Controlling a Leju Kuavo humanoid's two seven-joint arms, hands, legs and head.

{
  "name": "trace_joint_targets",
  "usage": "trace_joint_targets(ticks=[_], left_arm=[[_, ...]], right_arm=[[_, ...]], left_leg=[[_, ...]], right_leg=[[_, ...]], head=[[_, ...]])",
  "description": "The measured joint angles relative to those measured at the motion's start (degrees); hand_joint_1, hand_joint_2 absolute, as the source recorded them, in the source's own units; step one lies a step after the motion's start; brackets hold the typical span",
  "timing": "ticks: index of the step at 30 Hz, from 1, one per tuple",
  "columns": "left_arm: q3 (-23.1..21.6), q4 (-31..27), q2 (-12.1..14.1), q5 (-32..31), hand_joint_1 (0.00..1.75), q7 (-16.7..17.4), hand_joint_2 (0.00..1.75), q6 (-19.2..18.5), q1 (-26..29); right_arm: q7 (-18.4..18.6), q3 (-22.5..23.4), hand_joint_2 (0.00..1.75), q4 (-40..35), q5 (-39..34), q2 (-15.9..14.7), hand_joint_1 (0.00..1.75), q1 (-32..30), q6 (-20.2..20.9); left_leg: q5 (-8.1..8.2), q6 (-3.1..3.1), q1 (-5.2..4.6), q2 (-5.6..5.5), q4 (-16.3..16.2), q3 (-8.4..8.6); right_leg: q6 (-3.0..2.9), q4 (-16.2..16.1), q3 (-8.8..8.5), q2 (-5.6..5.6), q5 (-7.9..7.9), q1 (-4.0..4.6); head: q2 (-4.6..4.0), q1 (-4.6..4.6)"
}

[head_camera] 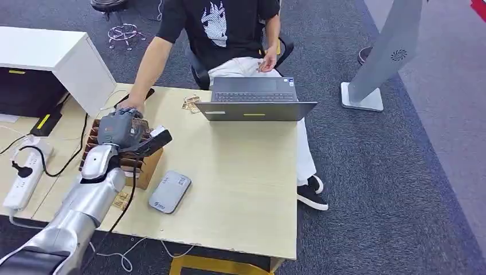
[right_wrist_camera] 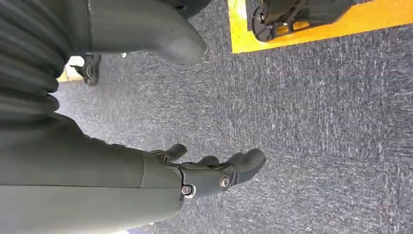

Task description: Pass the card to the sensor for recognition and then transmit it.

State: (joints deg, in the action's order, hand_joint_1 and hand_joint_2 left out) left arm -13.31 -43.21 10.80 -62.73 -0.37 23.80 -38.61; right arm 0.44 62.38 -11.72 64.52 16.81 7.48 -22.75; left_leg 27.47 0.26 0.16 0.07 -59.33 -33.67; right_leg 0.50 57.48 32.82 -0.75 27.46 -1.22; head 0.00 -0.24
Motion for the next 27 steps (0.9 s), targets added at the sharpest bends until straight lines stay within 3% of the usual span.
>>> trace_joint_targets(ticks=[27], left_arm=[[-0.4, 1.0, 0.0, 1.2, 1.75, -0.3, 1.75, 0.0, -0.7]], right_arm=[[-0.2, 0.0, 1.75, 0.0, -0.3, 0.0, 0.00, 0.0, -0.1]], left_leg=[[0.00, 0.00, 0.00, 0.01, 0.0, 0.00]], right_leg=[[0.00, 0.0, 0.01, -0.01, 0.00, 0.00]], head=[[0.00, 0.00]])
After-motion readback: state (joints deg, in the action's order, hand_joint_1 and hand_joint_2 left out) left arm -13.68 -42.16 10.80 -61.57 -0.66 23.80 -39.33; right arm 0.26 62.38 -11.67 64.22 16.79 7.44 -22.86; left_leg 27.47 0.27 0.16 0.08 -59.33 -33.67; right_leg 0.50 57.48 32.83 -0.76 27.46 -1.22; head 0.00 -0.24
